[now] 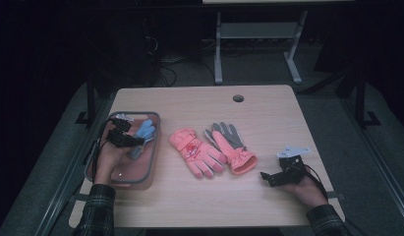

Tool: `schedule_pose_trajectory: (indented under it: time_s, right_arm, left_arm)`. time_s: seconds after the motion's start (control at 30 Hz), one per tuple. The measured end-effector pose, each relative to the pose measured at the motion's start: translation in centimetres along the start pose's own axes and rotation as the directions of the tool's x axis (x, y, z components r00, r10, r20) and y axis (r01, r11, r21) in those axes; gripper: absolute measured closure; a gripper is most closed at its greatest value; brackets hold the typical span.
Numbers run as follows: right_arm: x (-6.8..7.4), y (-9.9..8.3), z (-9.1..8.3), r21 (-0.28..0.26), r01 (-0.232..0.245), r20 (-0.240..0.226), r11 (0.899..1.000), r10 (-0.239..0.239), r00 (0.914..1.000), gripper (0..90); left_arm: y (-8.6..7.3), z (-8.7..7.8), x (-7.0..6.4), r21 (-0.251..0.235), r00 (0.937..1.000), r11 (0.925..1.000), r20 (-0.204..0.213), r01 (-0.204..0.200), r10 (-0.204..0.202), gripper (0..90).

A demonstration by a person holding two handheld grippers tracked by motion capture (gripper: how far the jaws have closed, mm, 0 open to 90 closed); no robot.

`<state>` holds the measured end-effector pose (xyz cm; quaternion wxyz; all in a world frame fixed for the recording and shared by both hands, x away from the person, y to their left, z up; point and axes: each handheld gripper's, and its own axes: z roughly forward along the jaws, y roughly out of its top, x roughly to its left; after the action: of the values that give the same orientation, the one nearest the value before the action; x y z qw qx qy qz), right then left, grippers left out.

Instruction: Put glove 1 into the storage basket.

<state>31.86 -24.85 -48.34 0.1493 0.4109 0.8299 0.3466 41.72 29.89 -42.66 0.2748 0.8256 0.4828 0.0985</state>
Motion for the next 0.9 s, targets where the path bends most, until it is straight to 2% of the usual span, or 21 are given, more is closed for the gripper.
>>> schedule_pose_trajectory:
  time_s: [0.17, 0.27, 0.33, 0.47, 0.6, 0.73, 0.83, 0.9]
  right_arm:
    - [0.0, 0.0, 0.0, 0.0, 0.0, 0.0, 1.0, 0.0, 1.0, 0.0]
    - [0.0, 0.0, 0.0, 0.0, 0.0, 0.0, 1.0, 0.0, 1.0, 0.0]
    - [0.0, 0.0, 0.0, 0.0, 0.0, -0.001, 1.0, 0.0, 1.0, 0.0]
    - [0.0, 0.0, 0.0, 0.0, 0.0, -0.002, 1.0, 0.0, 1.0, 0.0]
    - [0.0, 0.0, 0.0, 0.0, 0.001, -0.002, 1.0, -0.001, 1.0, 0.0]
    - [0.0, 0.0, 0.0, 0.0, 0.001, -0.002, 1.0, -0.001, 1.0, 0.0]
    - [0.0, 0.0, 0.0, 0.0, 0.001, -0.002, 1.0, -0.001, 1.0, 0.0]
    - [0.0, 0.0, 0.0, -0.001, 0.007, -0.003, 1.0, -0.007, 1.0, 0.0]
  left_arm:
    - [0.0, 0.4, -0.2, 0.004, 0.9999, 0.9999, 0.007, -0.013, 0.013, 72.1]
    - [0.0, 0.8, -0.5, 0.022, 0.9996, 0.9994, 0.004, -0.027, 0.027, 67.1]
    - [-0.1, 1.0, -0.5, 0.032, 0.9997, 0.9993, 0.017, -0.017, 0.017, 55.5]
    - [-0.1, 1.4, -0.4, 0.053, 0.9998, 0.9984, 0.007, -0.02, 0.019, 36.1]
    - [-0.1, 1.0, -0.2, 0.025, 1.0, 0.9997, 0.005, -0.004, 0.004, 24.1]
    - [-0.1, -0.2, -0.2, -0.024, 0.9999, 0.9996, -0.004, 0.016, -0.016, 20.4]
    - [0.0, -1.4, -0.3, -0.071, 0.9997, 0.9973, 0.011, 0.02, -0.019, 19.1]
    - [0.2, -2.2, -0.6, -0.085, 0.9998, 0.9963, 0.015, 0.011, -0.01, 17.9]
